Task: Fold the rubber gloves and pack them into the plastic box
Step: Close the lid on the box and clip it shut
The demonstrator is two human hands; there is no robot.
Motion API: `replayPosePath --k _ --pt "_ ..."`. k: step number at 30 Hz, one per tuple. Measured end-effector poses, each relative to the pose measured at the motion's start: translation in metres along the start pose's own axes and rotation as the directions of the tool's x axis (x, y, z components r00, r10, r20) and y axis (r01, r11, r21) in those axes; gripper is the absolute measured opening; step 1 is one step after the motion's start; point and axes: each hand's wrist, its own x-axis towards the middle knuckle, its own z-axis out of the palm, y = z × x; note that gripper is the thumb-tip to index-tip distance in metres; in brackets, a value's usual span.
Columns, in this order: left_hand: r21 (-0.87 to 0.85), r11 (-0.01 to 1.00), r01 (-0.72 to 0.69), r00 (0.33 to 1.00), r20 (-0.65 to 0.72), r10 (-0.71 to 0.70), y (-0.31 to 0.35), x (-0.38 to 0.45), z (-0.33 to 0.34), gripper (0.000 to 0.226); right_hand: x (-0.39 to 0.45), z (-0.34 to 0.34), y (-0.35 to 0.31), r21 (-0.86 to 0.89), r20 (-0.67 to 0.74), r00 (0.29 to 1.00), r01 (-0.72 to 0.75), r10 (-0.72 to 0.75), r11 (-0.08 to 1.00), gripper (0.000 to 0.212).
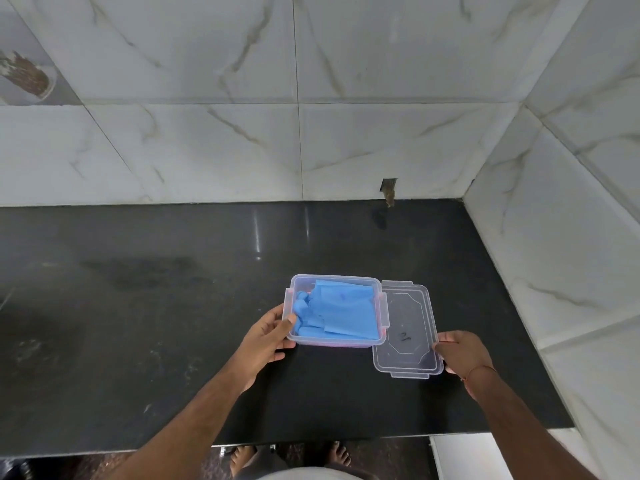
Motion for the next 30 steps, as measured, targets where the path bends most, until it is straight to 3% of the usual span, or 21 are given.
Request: replayPosePath --k 4,8,11,15,18,20,22,24,26,30 --pt "0.0 1.0 -0.01 1.0 -0.016 0.01 0.0 -0.001 0.0 0.05 -0.004 -0.004 -0.005 0.285 0.04 0.996 -0.083 0.075 0.955 0.007" --pt "-0.003 1.0 -0.016 1.0 -0.006 0.016 0.001 -0.001 0.0 0.048 -0.015 -0.008 -0.021 0.466 0.106 0.993 -0.087 0.042 0.881 0.019" --pt "0.006 1.0 -0.028 1.0 -0.003 0.028 0.004 -0.003 -0.001 0.044 -0.023 -0.007 -0.041 0.466 0.075 0.996 0.013 -0.054 0.885 0.014" --pt "0.046 0.997 -0.067 0.997 -0.037 0.069 0.013 -0.004 -0.003 0.038 -0.031 -0.007 -0.073 0.199 -0.152 0.938 0.339 -0.312 0.92 0.004" --pt "0.088 0.983 -0.159 0.977 -0.132 0.169 0.019 -0.002 -0.005 0.04 -0.038 -0.006 -0.094 -0.055 -0.253 0.805 0.541 -0.536 0.839 0.01" --pt "0.135 0.969 -0.207 0.951 -0.202 0.232 0.024 0.0 -0.006 0.038 -0.044 0.002 -0.105 -0.252 -0.297 0.646 0.657 -0.703 0.71 0.021" --pt "0.153 0.964 -0.219 0.926 -0.278 0.255 0.031 0.003 -0.005 0.027 -0.053 0.014 -0.113 -0.384 -0.273 0.495 0.73 -0.825 0.566 0.031" --pt "0.117 0.965 -0.235 0.913 -0.315 0.261 0.038 0.004 -0.006 0.019 -0.06 0.027 -0.117 -0.472 -0.198 0.406 0.758 -0.892 0.45 0.042" --pt "0.041 0.973 -0.227 0.925 -0.305 0.228 0.046 0.004 -0.008 0.028 -0.063 0.039 -0.118 -0.532 -0.135 0.307 0.78 -0.942 0.33 0.049" --pt "-0.253 0.955 -0.157 0.982 -0.146 0.123 0.057 0.005 -0.016 0.055 -0.064 0.062 -0.107 -0.563 0.018 0.124 0.821 -0.992 0.092 0.053"
